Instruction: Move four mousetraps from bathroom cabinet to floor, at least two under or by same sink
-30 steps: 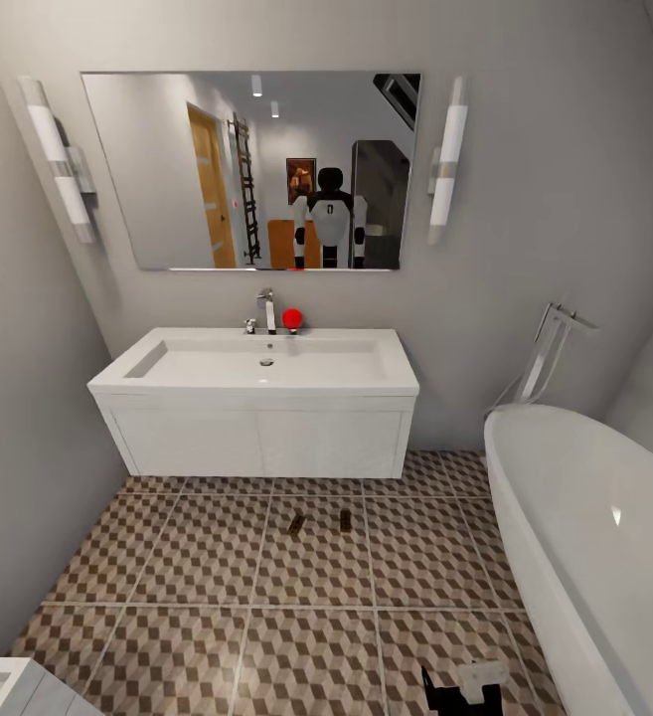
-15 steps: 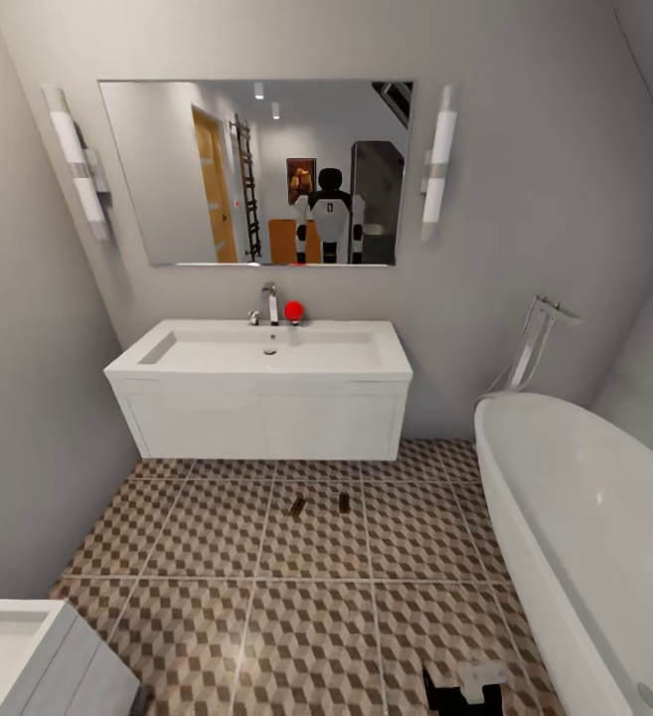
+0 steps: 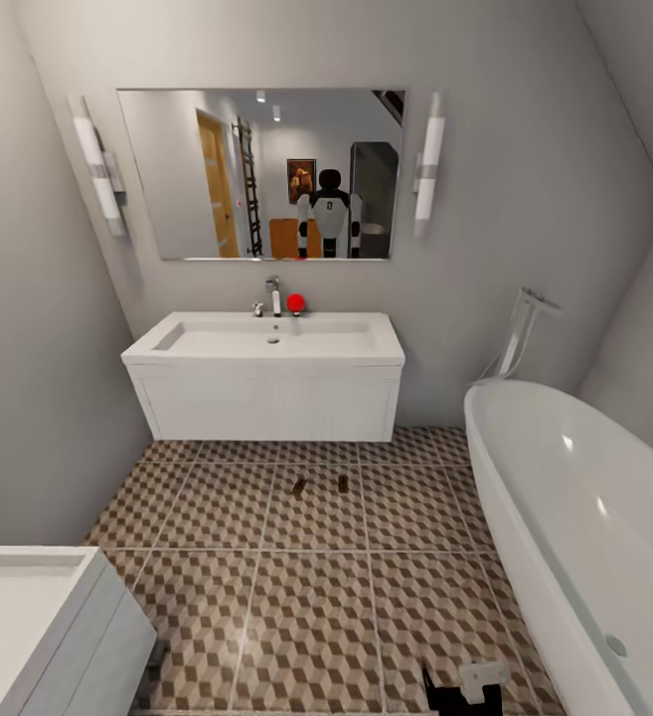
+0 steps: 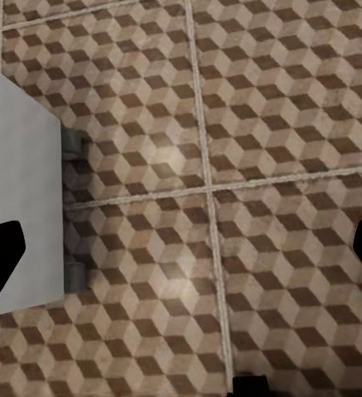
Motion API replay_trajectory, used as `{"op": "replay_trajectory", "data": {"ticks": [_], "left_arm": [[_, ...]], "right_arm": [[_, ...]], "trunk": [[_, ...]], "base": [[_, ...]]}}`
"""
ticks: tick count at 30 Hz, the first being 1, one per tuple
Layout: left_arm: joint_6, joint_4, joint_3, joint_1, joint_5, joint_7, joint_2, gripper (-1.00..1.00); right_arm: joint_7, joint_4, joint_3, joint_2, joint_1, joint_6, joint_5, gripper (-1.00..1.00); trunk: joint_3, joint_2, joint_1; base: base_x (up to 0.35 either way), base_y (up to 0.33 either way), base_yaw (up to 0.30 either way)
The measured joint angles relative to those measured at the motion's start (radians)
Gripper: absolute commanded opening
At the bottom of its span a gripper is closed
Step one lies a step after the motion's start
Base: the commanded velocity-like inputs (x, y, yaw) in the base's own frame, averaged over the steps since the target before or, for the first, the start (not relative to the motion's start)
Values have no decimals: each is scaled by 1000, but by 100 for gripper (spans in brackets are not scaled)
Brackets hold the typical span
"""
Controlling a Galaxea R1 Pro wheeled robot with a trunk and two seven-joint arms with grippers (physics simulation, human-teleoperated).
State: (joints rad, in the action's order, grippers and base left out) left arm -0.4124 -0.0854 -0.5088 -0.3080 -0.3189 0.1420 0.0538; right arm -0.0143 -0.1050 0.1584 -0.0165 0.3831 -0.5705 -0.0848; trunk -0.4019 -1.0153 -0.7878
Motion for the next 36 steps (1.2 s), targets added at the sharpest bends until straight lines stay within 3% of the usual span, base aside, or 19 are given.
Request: {"op": "replay_trajectory", "data": {"ticks": [26, 36], "left_arm": [[0, 0, -1, 0, 0, 0, 0, 100], [0, 0, -1, 0, 0, 0, -2, 100]], "right_arm": [[-1, 0, 0, 1, 0, 0, 0, 100], [-1, 1, 0, 2, 0, 0, 0, 100]], "trunk": [[0, 0, 1], [0, 0, 1]], "base": [[-12, 0, 1], [0, 0, 137]]}}
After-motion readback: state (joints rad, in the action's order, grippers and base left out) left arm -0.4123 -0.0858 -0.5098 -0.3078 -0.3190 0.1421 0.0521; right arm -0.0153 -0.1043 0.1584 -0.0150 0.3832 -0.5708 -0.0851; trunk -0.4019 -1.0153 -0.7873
